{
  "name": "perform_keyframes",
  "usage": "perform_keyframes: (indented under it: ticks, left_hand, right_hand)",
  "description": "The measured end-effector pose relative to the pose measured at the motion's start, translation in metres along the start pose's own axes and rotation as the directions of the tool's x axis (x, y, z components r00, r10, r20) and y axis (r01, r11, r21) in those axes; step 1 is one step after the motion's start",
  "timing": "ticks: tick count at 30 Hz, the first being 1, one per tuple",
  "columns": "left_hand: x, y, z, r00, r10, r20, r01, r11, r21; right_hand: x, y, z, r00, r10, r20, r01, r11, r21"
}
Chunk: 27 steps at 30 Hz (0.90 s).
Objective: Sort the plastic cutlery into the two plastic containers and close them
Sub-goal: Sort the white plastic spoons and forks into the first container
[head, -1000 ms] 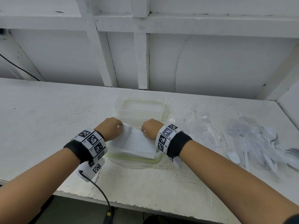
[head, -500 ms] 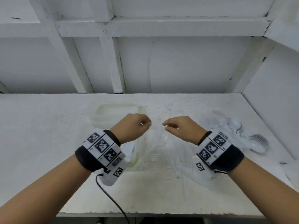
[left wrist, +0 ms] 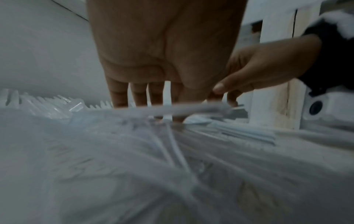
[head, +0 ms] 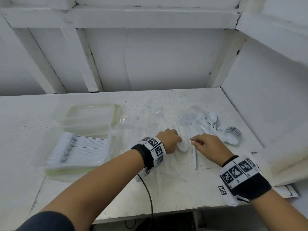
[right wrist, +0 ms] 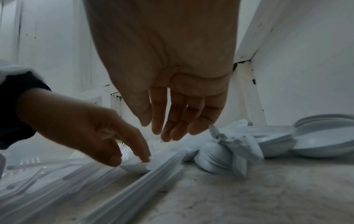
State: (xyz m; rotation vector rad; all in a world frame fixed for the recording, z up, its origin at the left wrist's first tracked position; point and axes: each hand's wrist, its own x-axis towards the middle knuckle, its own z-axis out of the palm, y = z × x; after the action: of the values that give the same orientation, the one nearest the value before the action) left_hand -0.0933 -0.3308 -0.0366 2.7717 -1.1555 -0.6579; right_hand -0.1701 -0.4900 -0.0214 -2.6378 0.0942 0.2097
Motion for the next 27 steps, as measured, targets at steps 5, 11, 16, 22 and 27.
perform_keyframes:
  ticks: [5, 11, 16, 22, 27]
  left_hand:
    - [0.006, 0.007, 0.003, 0.998, 0.057, -0.029, -0.049, 0.975, 0.216]
    - [0.001, 0.006, 0.001, 0.966, 0.130, -0.222, -0.101, 0.985, 0.138]
    - [-0.018, -0.005, -0.025, 0.817, 0.025, -0.576, -0.276, 0.894, -0.353]
    - [-0.049, -0.024, -0.052, 0.735, -0.307, -0.605, -0.357, 0.584, -0.729]
    - [-0.061, -0.035, -0.053, 0.730, -0.427, -0.533, -0.381, 0.394, -0.836]
  right_hand:
    - [0.000, 0.010, -0.001, 0.994, -0.010, -0.108, 0.018, 0.997, 0.077]
    - [0.020, 0.029, -0.011, 0.960, 0.113, -0.256, -0.109, 0.994, 0.032]
    - [0.028, 0.030, 0.004, 0.964, 0.258, 0.063, -0.242, 0.951, -0.194]
    - [0.019, -0.008, 0.018, 0.977, 0.204, 0.055, -0.181, 0.942, -0.283]
    - [0.011, -0.039, 0.032, 0.987, 0.128, 0.099, -0.094, 0.952, -0.292]
